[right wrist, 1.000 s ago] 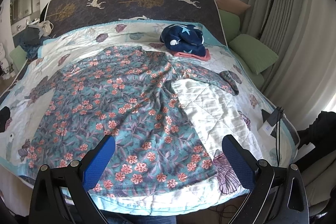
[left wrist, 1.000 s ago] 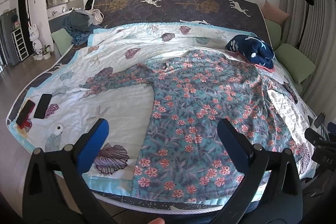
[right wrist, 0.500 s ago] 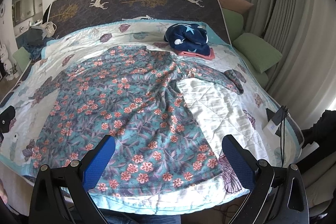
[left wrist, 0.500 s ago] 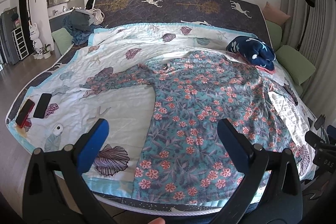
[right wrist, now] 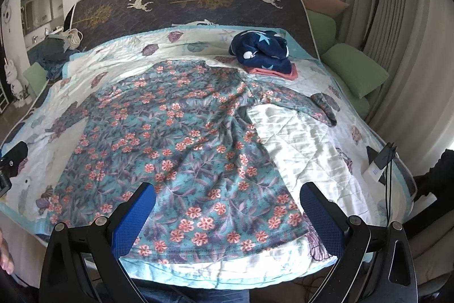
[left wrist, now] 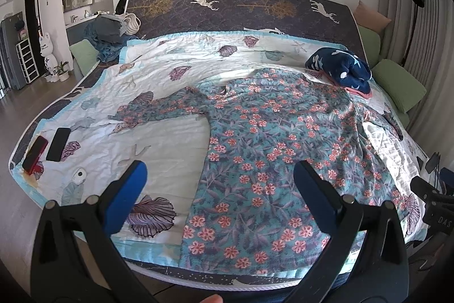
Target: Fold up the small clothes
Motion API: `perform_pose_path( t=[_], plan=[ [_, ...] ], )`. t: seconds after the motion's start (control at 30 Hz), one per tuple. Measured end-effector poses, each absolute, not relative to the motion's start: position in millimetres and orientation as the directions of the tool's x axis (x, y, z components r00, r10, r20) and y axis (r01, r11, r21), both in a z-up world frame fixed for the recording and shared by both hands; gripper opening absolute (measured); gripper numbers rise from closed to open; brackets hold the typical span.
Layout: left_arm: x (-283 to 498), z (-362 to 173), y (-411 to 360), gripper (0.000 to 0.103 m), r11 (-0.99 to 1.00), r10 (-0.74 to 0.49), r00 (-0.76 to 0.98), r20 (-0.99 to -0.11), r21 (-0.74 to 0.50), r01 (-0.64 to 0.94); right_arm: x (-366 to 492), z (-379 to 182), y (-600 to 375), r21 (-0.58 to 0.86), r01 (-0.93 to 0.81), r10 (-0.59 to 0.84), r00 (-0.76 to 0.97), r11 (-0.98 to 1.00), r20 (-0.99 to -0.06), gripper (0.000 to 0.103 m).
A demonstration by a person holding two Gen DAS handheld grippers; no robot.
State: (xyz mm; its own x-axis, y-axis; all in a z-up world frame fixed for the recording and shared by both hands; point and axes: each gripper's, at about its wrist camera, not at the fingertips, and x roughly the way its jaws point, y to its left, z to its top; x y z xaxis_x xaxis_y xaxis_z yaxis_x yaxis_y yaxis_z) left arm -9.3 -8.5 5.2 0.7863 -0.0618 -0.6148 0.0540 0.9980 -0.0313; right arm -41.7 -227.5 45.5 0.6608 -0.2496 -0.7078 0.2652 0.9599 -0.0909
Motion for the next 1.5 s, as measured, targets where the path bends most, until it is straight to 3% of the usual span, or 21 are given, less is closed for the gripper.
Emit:
perform_pose_path(
  t=[0.87, 1.07, 1.13, 1.37, 1.5],
  plan=[
    [-13, 8, -18, 0.103, 0.998, -0.044, 0.799, -0.6, 0.003, 0.058, -50, 46, -229, -0.072, 0.247, -0.222, 0.662, 0.966, -0.716, 0.103],
    [-7, 18, -39, 0.103, 0.994, -0.046, 0.827, -0.56, 0.053, 0.092, -49, 54, -237, -0.098, 0.265, -0.259, 0.683, 0.959, -0.683, 0.103],
    [-2, 27, -54, 0.103, 0.986, -0.08, 0.846, -0.527, 0.083, 0.145, -50, 65, -254, -0.08, 0.278, -0.26, 0.708, 0.957, -0.656, 0.103],
    [31, 49, -164, 0.103, 0.785, -0.433, 0.784, -0.445, 0.24, 0.571, -60, 120, -381, 0.09, 0.474, -0.389, 0.805, 0.876, -0.448, 0.103],
    [71, 34, -257, 0.103, 0.626, -0.51, 0.688, -0.517, 0.325, 0.709, -27, 100, -493, 0.409, 0.389, -0.157, 0.854, 0.826, -0.495, 0.103]
  ],
)
